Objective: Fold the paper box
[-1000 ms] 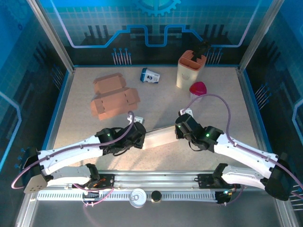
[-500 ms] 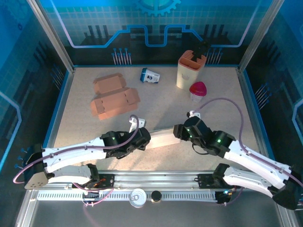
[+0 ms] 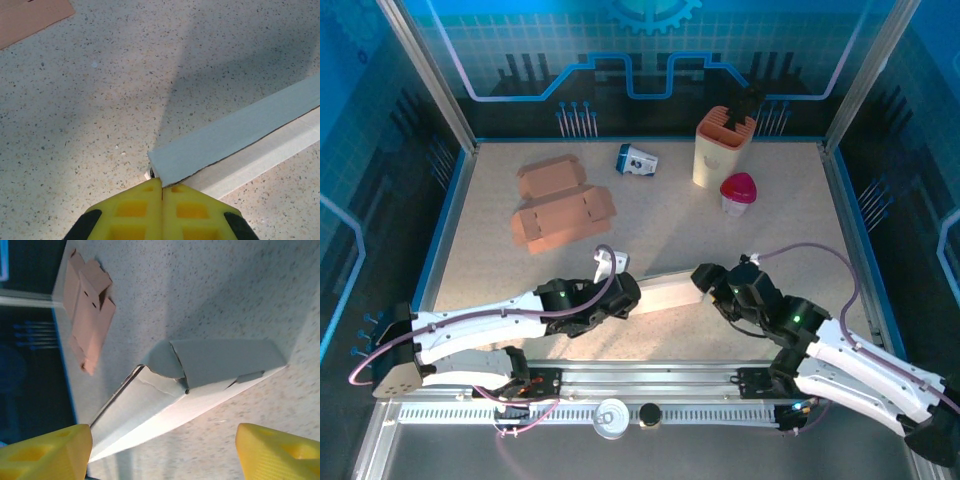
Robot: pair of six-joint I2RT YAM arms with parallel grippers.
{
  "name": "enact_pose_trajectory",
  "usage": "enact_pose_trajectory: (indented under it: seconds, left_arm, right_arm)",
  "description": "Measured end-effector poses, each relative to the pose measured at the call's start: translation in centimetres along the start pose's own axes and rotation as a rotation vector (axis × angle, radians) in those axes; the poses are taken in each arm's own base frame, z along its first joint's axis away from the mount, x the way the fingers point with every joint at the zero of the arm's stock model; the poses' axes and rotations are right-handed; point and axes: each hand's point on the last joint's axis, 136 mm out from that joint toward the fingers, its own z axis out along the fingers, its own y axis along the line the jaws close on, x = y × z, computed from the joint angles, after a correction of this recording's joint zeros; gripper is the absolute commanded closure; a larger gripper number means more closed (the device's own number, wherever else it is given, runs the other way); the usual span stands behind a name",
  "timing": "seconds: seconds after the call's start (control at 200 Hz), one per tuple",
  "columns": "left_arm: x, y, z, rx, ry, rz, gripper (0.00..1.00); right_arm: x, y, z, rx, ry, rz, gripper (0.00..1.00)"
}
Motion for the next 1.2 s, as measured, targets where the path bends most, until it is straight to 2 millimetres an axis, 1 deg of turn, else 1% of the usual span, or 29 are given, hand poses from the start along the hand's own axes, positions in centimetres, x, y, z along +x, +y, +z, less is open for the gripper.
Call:
enact_pose_trajectory:
  seconds: [0.115,0.25,0.35,0.44,0.56,0.575,0.61,0.66,0.74,0.85,0.955,1.005,1.045,1.116,1.201]
  left_arm:
    - [0.0,-0.1,0.0,0.0,0.001,0.003,1.0]
    - [0.0,-0.2,0.0,-0.002,0.0,0.008,1.0]
    - [0.0,-0.2,0.0,-0.004,-0.001,0.01,1.0]
    - [0.0,-0.2,0.0,-0.003,-0.002,0.01,1.0]
    - [0.1,-0.3,0.0,-0.002,-0.002,0.013,1.0]
    - [0.1,-0.3,0.0,-0.002,-0.002,0.013,0.96]
    - [0.1,-0.3,0.0,-0.001,-0.001,0.013,0.84]
    - [0.2,-0.3,-0.1,0.0,0.002,0.013,0.73]
    - [0.4,-0.2,-0.5,0.008,0.013,0.014,0.64]
    - [-0.2,-1.0,-1.9,0.091,0.003,-0.042,0.54]
    - [-1.6,-1.8,-4.2,0.203,-0.035,-0.129,0.52]
    - [-2.5,-1.7,-5.2,0.252,-0.052,-0.187,0.5]
    - [-3.1,-1.4,-5.5,0.278,-0.064,-0.237,0.49]
    - [-3.5,-0.6,-5.5,0.305,-0.071,-0.317,0.49]
    - [-2.8,0.4,-4.2,0.316,-0.047,-0.399,0.51]
  right_arm:
    - [0.3,0.4,0.6,-0.036,0.015,0.107,0.24]
    - [0.3,-0.2,1.8,-0.028,0.015,0.185,0.26]
    - [-0.2,-0.3,2.5,-0.024,0.004,0.224,0.28]
    - [-0.6,-0.2,2.9,-0.031,-0.005,0.247,0.34]
    - [-0.4,-0.2,3.4,-0.042,0.004,0.269,0.45]
    - [-0.4,-0.2,3.4,-0.043,0.004,0.268,0.47]
    - [-0.4,-0.3,3.5,-0.046,0.005,0.272,0.5]
    - [-0.3,-0.3,3.6,-0.053,0.007,0.282,0.52]
    - [-0.4,-0.4,3.8,-0.064,0.003,0.291,0.56]
    - [-0.4,-0.4,3.9,-0.074,0.003,0.3,0.58]
    - [-0.4,-0.4,3.9,-0.075,0.002,0.301,0.61]
    - [-0.4,-0.4,3.9,-0.076,0.001,0.302,0.61]
    - [-0.4,-0.4,3.9,-0.077,0.001,0.303,0.61]
    - [-0.4,-0.4,3.9,-0.078,0.001,0.302,0.61]
    - [-0.4,-0.4,3.9,-0.078,0.001,0.302,0.61]
